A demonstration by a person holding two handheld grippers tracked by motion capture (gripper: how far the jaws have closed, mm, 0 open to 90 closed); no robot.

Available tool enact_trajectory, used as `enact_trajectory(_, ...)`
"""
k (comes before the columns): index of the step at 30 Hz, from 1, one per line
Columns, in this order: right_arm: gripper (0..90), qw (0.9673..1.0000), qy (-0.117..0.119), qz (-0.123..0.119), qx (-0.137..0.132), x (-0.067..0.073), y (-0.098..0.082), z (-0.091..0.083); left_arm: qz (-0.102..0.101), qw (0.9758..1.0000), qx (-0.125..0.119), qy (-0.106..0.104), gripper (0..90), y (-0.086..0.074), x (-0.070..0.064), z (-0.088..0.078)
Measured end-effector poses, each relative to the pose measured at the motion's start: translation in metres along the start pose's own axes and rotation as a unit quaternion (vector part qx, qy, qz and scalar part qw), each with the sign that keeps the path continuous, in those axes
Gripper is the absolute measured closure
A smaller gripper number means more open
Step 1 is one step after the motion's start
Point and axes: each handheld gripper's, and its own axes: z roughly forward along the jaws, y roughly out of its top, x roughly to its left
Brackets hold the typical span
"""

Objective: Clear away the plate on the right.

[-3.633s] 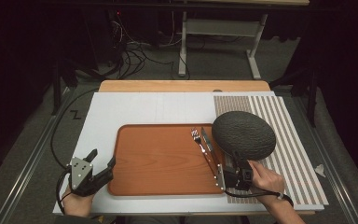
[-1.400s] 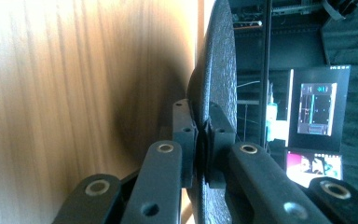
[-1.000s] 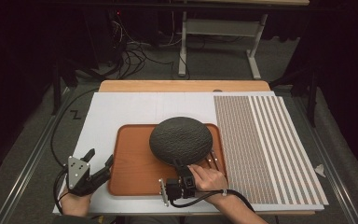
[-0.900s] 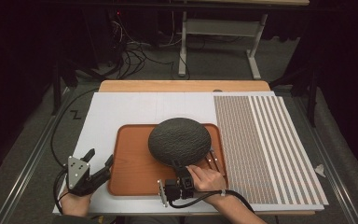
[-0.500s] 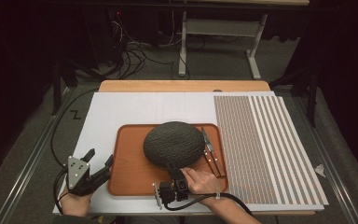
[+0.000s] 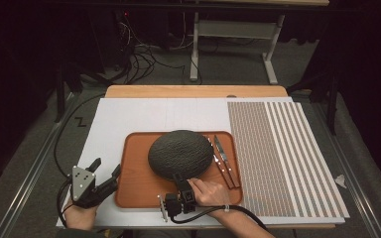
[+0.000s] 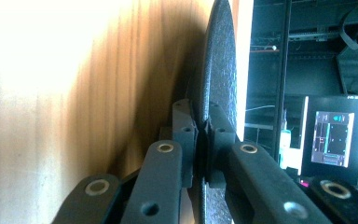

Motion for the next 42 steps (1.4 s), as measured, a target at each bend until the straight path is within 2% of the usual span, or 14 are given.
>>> enact_trajectory(22, 86.8, 0.9998, 0.01, 0.006, -0.013, 0.001, 0.013, 0.006, 0.001, 1.0, 0.001, 0.001, 33.2, 0.0, 0.0, 0.0)
enact_trajectory(28, 83.2, 0.9992, 0.032, 0.017, -0.019, 0.002, 0.014, 0.008, 0.002, 1.0, -0.001, 0.001, 33.2, 0.0, 0.0, 0.0)
enact_trajectory(31, 82.0, 0.9992, 0.034, 0.009, -0.017, 0.003, 0.016, 0.009, 0.002, 1.0, 0.0, 0.001, 33.2, 0.0, 0.0, 0.0)
enact_trajectory(37, 79.9, 0.9986, 0.047, 0.018, -0.015, 0.004, 0.017, 0.011, 0.002, 1.0, 0.001, 0.001, 33.2, 0.0, 0.0, 0.0)
enact_trajectory(42, 77.5, 0.9983, 0.055, 0.006, -0.015, 0.007, 0.018, 0.012, 0.002, 1.0, 0.001, 0.0, 33.2, 0.0, 0.0, 0.0)
